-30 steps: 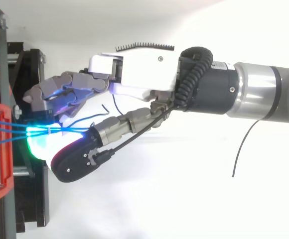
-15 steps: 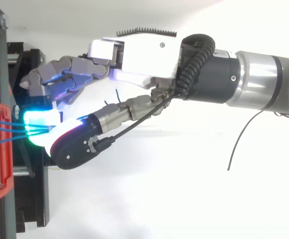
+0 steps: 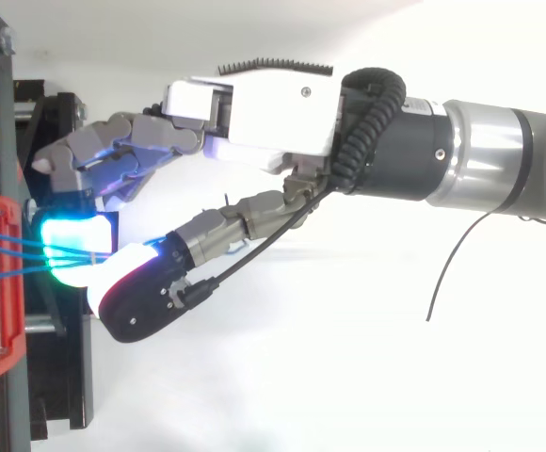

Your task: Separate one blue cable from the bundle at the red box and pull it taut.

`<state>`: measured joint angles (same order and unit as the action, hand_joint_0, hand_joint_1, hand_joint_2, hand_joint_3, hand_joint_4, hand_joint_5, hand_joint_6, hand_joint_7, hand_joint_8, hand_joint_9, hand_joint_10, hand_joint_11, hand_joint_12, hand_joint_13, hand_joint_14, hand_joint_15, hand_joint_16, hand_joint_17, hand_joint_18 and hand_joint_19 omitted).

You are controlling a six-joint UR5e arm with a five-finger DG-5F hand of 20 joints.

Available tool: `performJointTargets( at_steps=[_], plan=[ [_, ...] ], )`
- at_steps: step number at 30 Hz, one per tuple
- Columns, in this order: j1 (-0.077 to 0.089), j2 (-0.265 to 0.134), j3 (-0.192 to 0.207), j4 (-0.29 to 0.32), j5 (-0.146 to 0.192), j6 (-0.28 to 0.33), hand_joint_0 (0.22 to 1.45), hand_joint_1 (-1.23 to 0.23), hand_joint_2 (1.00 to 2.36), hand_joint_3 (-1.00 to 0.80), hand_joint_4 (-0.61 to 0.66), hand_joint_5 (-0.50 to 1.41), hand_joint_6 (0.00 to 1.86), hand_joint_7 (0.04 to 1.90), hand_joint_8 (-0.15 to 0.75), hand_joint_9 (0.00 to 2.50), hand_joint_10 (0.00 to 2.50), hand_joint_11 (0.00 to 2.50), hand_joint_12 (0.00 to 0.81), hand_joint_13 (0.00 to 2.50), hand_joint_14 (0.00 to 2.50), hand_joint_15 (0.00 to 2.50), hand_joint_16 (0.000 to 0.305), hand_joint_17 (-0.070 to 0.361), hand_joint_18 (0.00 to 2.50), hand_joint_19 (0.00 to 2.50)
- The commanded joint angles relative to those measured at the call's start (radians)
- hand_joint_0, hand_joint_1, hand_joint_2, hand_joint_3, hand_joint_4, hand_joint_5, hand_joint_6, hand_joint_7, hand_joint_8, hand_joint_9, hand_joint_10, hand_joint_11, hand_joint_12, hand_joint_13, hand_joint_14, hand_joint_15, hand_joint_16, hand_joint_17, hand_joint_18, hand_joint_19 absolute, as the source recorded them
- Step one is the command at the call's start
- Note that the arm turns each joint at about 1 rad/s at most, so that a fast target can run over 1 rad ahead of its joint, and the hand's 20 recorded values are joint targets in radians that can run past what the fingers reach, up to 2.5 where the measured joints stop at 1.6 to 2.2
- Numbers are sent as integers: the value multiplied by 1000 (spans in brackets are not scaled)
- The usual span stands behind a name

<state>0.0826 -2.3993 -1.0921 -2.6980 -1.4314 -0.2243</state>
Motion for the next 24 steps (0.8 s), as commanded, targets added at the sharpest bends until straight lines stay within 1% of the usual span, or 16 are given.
performJointTargets(
  at_steps=[1, 2, 4, 7, 12, 16, 18, 24],
  plan=[
    [2, 0, 0, 0, -1, 0, 594, -615, 1003, -456, 182, -157, 670, 1108, 298, 669, 15, 535, 331, 399, 10, 247, 46, 103, 470, 605],
    [2, -1, 0, 1, -1, 0, 607, -610, 1007, -406, 175, -160, 682, 1100, 297, 676, 15, 542, 329, 400, 10, 248, 45, 102, 469, 603],
    [2, 0, 0, 0, -1, 0, 610, -611, 1009, -374, 173, -161, 690, 1084, 297, 676, 16, 539, 329, 399, 10, 252, 45, 102, 468, 610],
    [2, 0, 0, 1, -1, 2, 611, -611, 1011, -355, 170, -163, 695, 1088, 298, 676, 17, 546, 330, 400, 10, 252, 45, 102, 468, 613],
    [2, 0, -2, 0, -1, 3, 615, -650, 1012, -324, 165, -177, 767, 1030, 298, 682, 15, 562, 333, 406, 10, 252, 45, 102, 473, 611],
    [3, 0, -2, 0, -1, 3, 610, -685, 1020, -173, 135, -198, 851, 996, 301, 709, 16, 633, 335, 434, 11, 275, 45, 102, 502, 618],
    [3, 0, 0, 1, -1, 3, 604, -697, 1022, -74, 96, -198, 878, 1003, 306, 735, 20, 684, 337, 458, 11, 288, 45, 102, 531, 625],
    [3, 0, -2, 0, -3, 11, 603, -710, 1021, -38, 91, -189, 886, 989, 318, 786, 18, 723, 347, 491, 12, 300, 47, 105, 581, 626]
  ],
)
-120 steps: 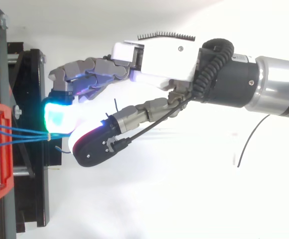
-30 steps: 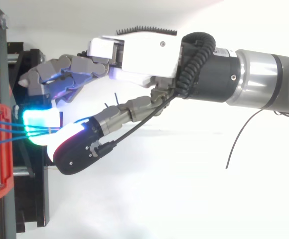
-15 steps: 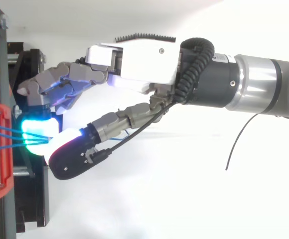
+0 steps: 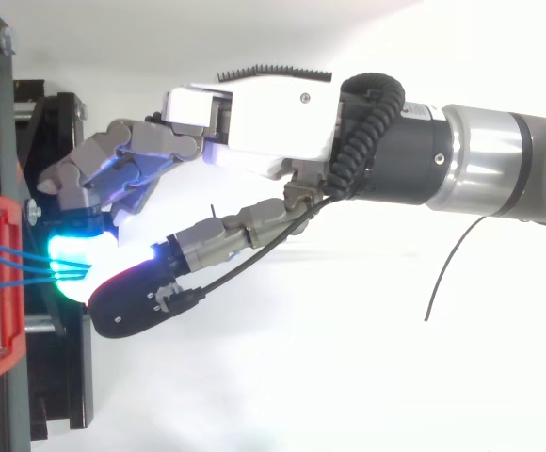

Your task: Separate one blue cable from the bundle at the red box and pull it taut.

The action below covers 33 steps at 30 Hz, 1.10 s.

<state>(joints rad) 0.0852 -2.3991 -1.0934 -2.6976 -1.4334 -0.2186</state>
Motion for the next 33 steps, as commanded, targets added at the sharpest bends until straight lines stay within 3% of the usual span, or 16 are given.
performJointTargets(
  at_steps=[1, 6, 9, 17, 26, 28, 33],
  plan=[
    [1, -2, 1, -1, -1, 7, 604, -711, 1021, -42, 92, -188, 885, 995, 318, 796, 18, 727, 348, 500, 12, 306, 47, 105, 585, 626],
    [-1, 0, 1, -1, -1, 41, 596, -705, 1021, -111, 111, -188, 877, 1023, 311, 834, 19, 763, 340, 524, 12, 318, 45, 101, 588, 649],
    [-1, 0, 1, -2, -15, 77, 594, -681, 1017, -246, 131, -184, 872, 1035, 315, 850, 20, 762, 340, 525, 13, 323, 45, 101, 592, 649],
    [-2, 0, 1, -4, -35, 93, 567, -622, 1000, -500, 146, -179, 867, 1001, 317, 887, 17, 771, 344, 548, 14, 326, 45, 102, 604, 653],
    [-2, 0, 1, -4, -35, 93, 587, -697, 1000, -500, 114, -155, 836, 1069, 317, 944, 22, 789, 344, 602, 14, 347, 44, 100, 630, 660],
    [-1, 0, 1, -5, -32, 93, 633, -738, 1008, -407, 79, -144, 837, 1124, 312, 961, 21, 806, 339, 610, 14, 355, 44, 98, 641, 662],
    [-1, 0, 1, -5, -32, 94, 612, -792, 1020, -187, 29, -139, 857, 1193, 313, 966, 21, 811, 340, 614, 15, 356, 44, 98, 656, 666]
  ],
)
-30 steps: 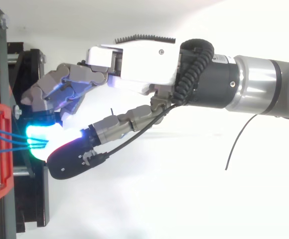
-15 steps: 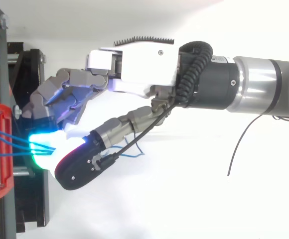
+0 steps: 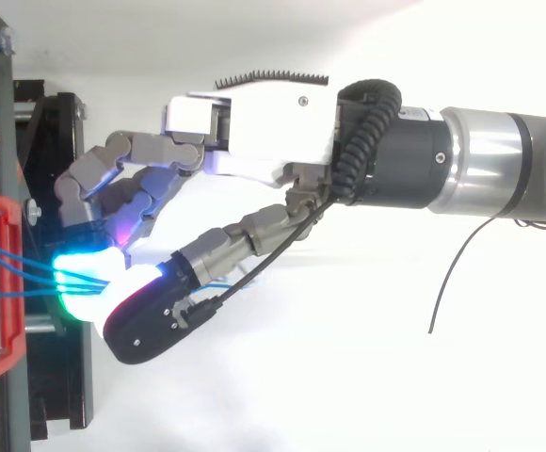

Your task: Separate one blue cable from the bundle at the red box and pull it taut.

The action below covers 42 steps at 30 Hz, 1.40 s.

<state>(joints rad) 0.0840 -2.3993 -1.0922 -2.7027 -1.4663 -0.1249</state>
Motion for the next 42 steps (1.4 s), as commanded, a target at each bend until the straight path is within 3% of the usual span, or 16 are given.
performJointTargets(
  at_steps=[1, 12, 21, 30, 37, 42],
  plan=[
    [2, 0, 0, 0, 1, 1, 609, -794, 1021, -174, 25, -139, 860, 1188, 315, 967, 22, 822, 340, 615, 14, 353, 44, 98, 658, 668],
    [0, 0, 0, -2, -6, 1, 620, -783, 1016, -259, 42, -149, 864, 1144, 318, 1065, 23, 1031, 346, 698, 16, 416, 43, 98, 681, 673],
    [-1, 0, 2, -2, -9, 1, 611, -701, 1000, -500, 113, -150, 856, 1105, 320, 1072, 22, 1037, 345, 714, 17, 430, 43, 98, 684, 689],
    [-3, 0, 2, -2, -9, 1, 597, -584, 1000, -500, 119, -149, 841, 1115, 320, 1070, 23, 989, 346, 721, 17, 437, 44, 99, 697, 708],
    [-3, 0, 2, 3, -9, -1, 601, -670, 1017, -245, 101, -148, 847, 1156, 328, 1054, 22, 1024, 354, 710, 17, 441, 44, 99, 704, 708],
    [-3, 0, 5, 0, -9, -2, 609, -758, 1020, -156, 62, -155, 861, 1172, 324, 1025, 23, 1038, 357, 708, 18, 446, 44, 100, 703, 717]
  ],
)
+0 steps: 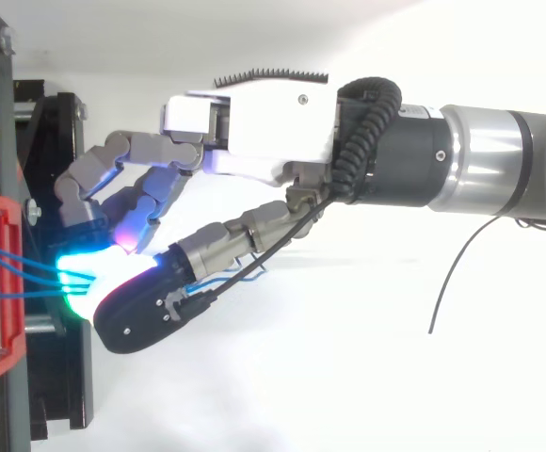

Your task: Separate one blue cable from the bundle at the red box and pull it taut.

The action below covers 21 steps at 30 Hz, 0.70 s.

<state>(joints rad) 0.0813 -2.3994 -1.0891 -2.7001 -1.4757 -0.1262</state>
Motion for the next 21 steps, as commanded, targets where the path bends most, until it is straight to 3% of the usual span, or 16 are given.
performJointTargets(
  at_steps=[1, 6, 17, 21],
  plan=[
    [2, 0, 2, -3, 0, -1, 616, -769, 1020, -159, 41, -159, 867, 1156, 319, 1019, 25, 1054, 358, 706, 19, 442, 44, 100, 703, 717],
    [-2, 0, 0, -4, 0, -1, 655, -825, 1019, -189, -18, -173, 884, 1137, 312, 1009, 23, 1097, 354, 689, 17, 445, 44, 99, 713, 722],
    [-3, 0, 0, -6, 0, 0, 762, -841, 1000, -500, -48, -180, 893, 1108, 303, 1012, 23, 1066, 345, 716, 17, 440, 43, 98, 756, 693],
    [-3, 0, 0, -10, 0, 2, 779, -854, 1000, -500, -59, -179, 898, 1104, 306, 1029, 23, 1078, 341, 743, 18, 449, 43, 96, 768, 701]
  ],
)
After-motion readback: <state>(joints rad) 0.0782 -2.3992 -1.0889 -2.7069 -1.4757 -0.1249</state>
